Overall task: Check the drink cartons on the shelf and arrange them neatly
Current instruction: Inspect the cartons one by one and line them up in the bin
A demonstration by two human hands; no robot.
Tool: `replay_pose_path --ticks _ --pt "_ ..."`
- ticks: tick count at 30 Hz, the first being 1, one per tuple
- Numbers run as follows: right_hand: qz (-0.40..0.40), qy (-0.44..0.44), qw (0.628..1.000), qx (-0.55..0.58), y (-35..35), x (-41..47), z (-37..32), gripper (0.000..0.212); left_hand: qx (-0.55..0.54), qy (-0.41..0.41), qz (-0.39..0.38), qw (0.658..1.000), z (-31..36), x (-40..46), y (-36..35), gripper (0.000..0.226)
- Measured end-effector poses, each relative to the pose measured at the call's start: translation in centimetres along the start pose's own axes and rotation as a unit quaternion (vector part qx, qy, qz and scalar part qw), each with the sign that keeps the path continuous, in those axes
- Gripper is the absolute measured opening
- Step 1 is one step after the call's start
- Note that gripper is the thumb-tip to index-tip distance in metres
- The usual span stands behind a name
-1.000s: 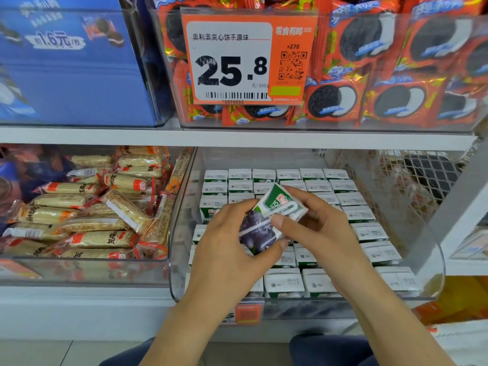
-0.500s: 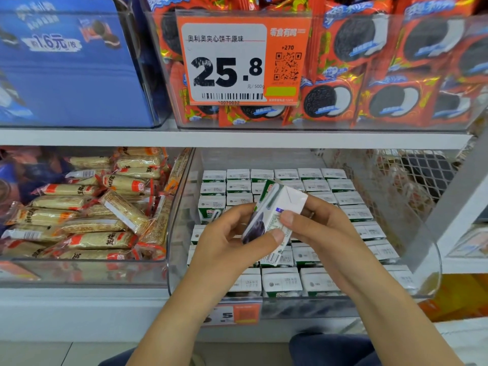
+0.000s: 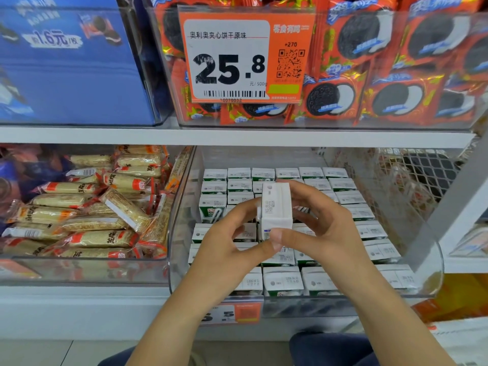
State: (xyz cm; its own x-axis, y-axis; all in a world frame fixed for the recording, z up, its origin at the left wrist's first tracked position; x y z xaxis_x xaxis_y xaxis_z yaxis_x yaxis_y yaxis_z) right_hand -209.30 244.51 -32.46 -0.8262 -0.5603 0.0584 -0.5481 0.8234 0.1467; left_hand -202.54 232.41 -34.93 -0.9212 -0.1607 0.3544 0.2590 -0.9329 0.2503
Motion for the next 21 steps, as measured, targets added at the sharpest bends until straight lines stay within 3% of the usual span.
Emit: replay_pose_path --ticks 4,9,12,15,18,21 --pt "0.012 0.006 1.000 -0.012 -0.1 0.0 -0.2 0.064 -0.001 -0.012 0.007 1.000 0.4 0.1 0.0 0.053" --pt "0.104 -0.039 0.993 0.033 0.7 0.2 0.6 0.057 -0.016 -0.036 0.044 0.998 0.7 0.0 0.1 0.044" --pt "0.137 -0.061 0.986 0.066 1.0 0.5 1.5 0.059 0.075 -0.049 0.041 0.995 0.9 -0.2 -0.5 0.050" --pt "0.122 -0.078 0.988 0.050 0.9 0.8 1.7 0.061 0.120 -0.070 0.070 0.988 1.0 -0.3 -0.5 0.051" --pt "0.074 -0.073 0.992 0.074 0.9 1.1 1.5 0.052 0.002 -0.026 0.106 0.994 0.2 -0.1 0.4 0.041" --pt "0.041 -0.076 0.989 0.120 0.9 1.1 1.4 0.041 -0.127 0.013 0.093 0.988 0.1 0.1 0.6 0.040"
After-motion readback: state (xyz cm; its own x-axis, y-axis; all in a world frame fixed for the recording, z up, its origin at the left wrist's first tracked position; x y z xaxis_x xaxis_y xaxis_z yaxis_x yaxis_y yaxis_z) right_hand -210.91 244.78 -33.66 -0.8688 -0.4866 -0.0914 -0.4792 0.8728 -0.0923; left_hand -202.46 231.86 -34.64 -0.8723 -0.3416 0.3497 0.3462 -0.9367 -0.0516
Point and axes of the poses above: each hand's wrist, its own x-axis towards the middle knuckle, its own y-axis out of the back of the hand, z = x × y, the point moved 7 cm from there along x, towards the middle knuckle, and after that the axes turned 13 degrees about -y, right-handed, at the moved point
